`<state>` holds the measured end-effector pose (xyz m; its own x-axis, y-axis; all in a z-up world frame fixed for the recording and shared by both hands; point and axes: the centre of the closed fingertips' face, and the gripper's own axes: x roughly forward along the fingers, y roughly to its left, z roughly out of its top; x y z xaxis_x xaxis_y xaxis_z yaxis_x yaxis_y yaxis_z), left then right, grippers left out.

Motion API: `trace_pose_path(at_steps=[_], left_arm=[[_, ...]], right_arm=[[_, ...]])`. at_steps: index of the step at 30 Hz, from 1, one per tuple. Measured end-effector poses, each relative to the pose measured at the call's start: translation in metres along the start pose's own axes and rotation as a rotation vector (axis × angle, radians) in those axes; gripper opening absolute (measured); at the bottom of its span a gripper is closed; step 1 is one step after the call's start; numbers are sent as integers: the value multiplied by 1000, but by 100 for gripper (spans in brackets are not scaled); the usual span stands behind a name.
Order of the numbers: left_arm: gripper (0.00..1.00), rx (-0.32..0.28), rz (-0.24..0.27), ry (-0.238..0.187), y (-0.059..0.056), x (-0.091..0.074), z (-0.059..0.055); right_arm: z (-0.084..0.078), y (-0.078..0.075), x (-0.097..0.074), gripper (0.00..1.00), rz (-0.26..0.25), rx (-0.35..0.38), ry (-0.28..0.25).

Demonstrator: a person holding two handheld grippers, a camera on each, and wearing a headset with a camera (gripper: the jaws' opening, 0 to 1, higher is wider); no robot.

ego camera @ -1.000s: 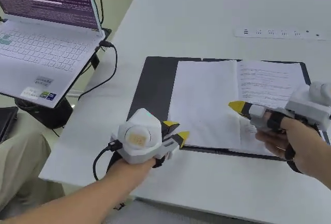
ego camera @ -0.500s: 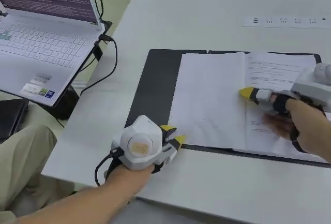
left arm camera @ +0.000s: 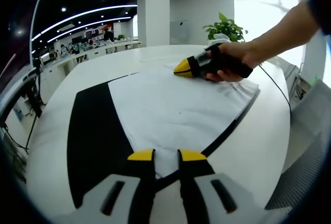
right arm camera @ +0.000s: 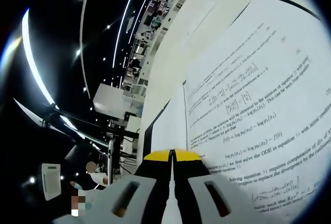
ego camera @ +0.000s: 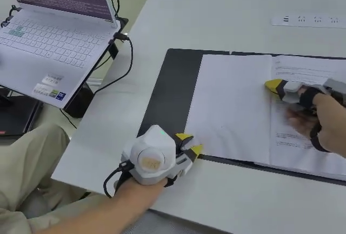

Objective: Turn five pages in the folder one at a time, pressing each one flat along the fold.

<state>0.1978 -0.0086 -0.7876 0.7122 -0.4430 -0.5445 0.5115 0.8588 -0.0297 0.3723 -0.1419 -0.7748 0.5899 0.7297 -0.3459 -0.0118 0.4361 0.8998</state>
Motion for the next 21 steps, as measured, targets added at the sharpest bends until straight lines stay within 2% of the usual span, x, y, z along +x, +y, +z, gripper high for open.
trace_pose_path(at_steps=[7, 13, 17, 21], left_arm=[[15, 1, -2, 1, -1, -1, 1], [15, 0, -2, -4, -2, 0, 1], [15, 5, -2, -6, -3, 0, 1], [15, 3, -2, -7, -2, 1, 0]], right_arm=[[19, -2, 14, 0, -6, 45, -59], [38, -2, 28, 0, -46, 56, -123], [47, -1, 37, 0, -67, 52, -135], [60, -3, 45, 0, -81, 73, -177]])
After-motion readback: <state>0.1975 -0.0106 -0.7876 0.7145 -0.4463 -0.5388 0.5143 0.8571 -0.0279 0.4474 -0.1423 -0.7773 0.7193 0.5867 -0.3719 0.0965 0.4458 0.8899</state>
